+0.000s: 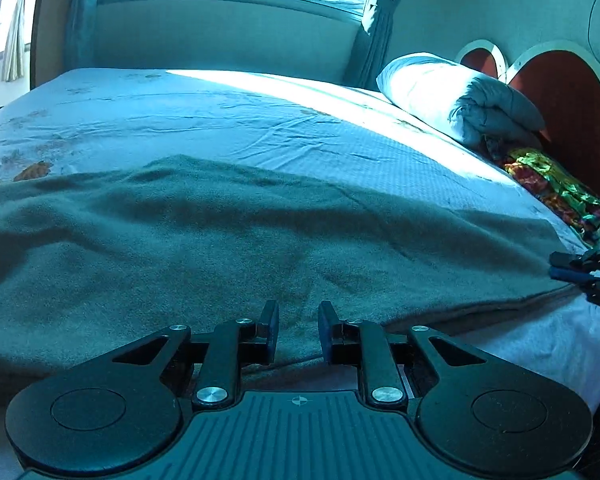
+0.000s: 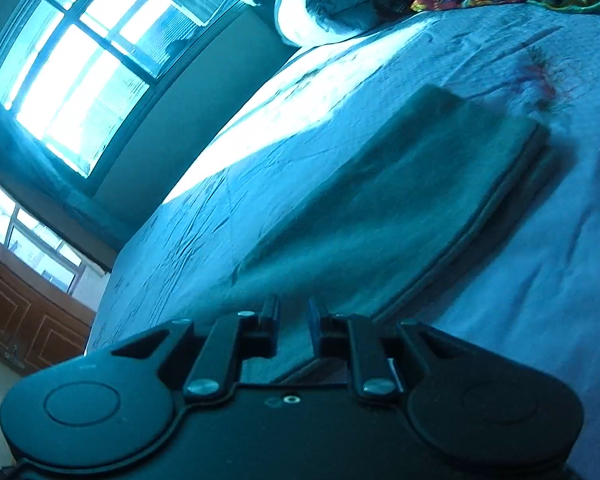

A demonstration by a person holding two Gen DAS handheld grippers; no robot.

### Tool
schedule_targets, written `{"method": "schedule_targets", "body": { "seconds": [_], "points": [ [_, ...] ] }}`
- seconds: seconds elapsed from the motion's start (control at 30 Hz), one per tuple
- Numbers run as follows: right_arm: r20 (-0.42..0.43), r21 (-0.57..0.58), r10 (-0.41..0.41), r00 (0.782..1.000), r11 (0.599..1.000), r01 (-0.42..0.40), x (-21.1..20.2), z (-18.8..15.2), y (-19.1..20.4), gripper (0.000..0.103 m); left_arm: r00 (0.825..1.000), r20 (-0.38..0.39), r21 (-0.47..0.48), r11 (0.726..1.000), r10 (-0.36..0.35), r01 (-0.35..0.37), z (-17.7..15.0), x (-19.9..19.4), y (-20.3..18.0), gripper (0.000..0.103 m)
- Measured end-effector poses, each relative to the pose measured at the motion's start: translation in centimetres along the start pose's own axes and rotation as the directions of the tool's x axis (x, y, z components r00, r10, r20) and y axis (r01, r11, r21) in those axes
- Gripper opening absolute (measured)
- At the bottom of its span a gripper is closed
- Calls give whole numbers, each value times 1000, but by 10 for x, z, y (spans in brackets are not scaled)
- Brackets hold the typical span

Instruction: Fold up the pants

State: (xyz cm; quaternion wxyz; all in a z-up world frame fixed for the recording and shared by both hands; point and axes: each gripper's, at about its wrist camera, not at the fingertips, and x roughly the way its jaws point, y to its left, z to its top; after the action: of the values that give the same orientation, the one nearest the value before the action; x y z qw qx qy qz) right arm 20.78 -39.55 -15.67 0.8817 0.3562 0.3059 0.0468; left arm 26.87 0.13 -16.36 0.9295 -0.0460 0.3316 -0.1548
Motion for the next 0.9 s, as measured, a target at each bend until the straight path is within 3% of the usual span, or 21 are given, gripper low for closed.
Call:
{"method": "schedule_targets", "body": {
  "seconds": [0.07,0.13,0.2,0.27,0.37,0.53,0.63,0.9],
  "points": [
    [1,-54,-10,1000,999,10,11,-11,19,8,1000,1,35,999,-1,1,5,3,-10,20],
    [31,3,-16,999,1000,16,6,-9,11,7,1000,5,55,998,-9,8,7,2,-16,24],
    [128,63,-87,988,995,80,-17,4,-14,8,1000,19,43,999,-15,14,6,0,-15,50],
    [227,188,-178,957,973,136,-48,22,-53,8,999,31,54,998,-12,11,4,1,-18,60],
    [297,346,-285,911,922,176,-83,43,-102,8,999,16,41,998,-37,36,0,7,-22,60],
    [272,498,-294,916,858,127,-91,43,-147,8,999,-10,59,998,-31,32,-8,16,-31,60],
    [226,535,-286,931,836,127,-74,37,-158,0,1000,-16,67,997,-27,28,-8,16,-29,61],
    [249,505,-231,940,860,78,-65,37,-160,3,999,-39,56,998,-17,19,-7,17,-21,66]
  ]
}}
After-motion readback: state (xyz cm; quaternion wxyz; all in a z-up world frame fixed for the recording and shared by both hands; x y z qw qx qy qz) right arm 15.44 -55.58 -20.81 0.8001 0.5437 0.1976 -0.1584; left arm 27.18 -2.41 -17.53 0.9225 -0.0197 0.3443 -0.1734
